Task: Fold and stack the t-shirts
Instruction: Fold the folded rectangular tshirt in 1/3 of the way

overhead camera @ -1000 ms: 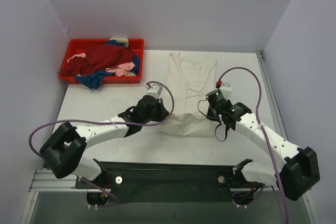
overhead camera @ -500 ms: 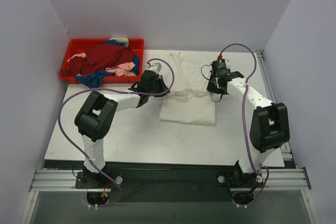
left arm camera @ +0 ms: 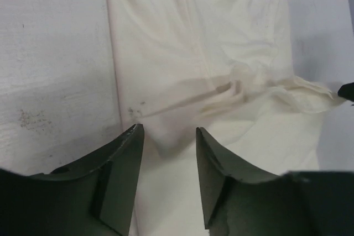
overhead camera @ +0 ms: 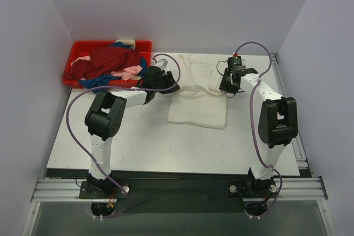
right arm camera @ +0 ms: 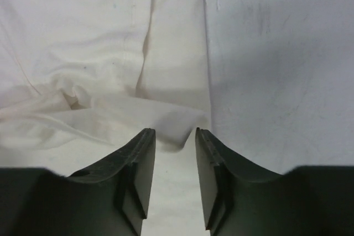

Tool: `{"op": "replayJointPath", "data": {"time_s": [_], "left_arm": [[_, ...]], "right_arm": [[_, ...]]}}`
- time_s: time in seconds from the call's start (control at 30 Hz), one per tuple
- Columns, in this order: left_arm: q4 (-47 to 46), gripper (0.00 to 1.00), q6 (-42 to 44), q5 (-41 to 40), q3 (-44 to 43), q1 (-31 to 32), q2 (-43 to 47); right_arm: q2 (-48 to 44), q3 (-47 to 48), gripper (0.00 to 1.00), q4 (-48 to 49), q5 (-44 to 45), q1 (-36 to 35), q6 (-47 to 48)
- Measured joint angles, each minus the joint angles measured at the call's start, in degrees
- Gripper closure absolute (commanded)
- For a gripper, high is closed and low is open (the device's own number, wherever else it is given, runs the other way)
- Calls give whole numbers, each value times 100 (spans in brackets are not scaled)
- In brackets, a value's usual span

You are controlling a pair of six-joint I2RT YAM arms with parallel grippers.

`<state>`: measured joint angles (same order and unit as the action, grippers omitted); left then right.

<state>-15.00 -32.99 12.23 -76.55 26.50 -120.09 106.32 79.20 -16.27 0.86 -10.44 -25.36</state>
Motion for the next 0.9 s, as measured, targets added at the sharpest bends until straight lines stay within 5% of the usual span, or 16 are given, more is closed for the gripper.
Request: {"op": "replayJointPath", "data": {"time_s": [0.03, 0.2, 0.5, 0.9], "left_arm": [[2, 30, 9, 9, -20, -7, -4], [-52, 23, 61, -142, 118, -24, 61], [-116, 22, 278, -619, 1705, 166, 1344], [-63, 23, 339, -1257, 3191, 695, 2605]], "right_arm": [[31, 74, 47, -7, -7, 17, 2], [61, 144, 36, -4, -31, 35, 101], [-1126, -1250, 37, 160, -297, 15, 50], [-2973, -3630, 52, 487, -542, -273, -358]]}}
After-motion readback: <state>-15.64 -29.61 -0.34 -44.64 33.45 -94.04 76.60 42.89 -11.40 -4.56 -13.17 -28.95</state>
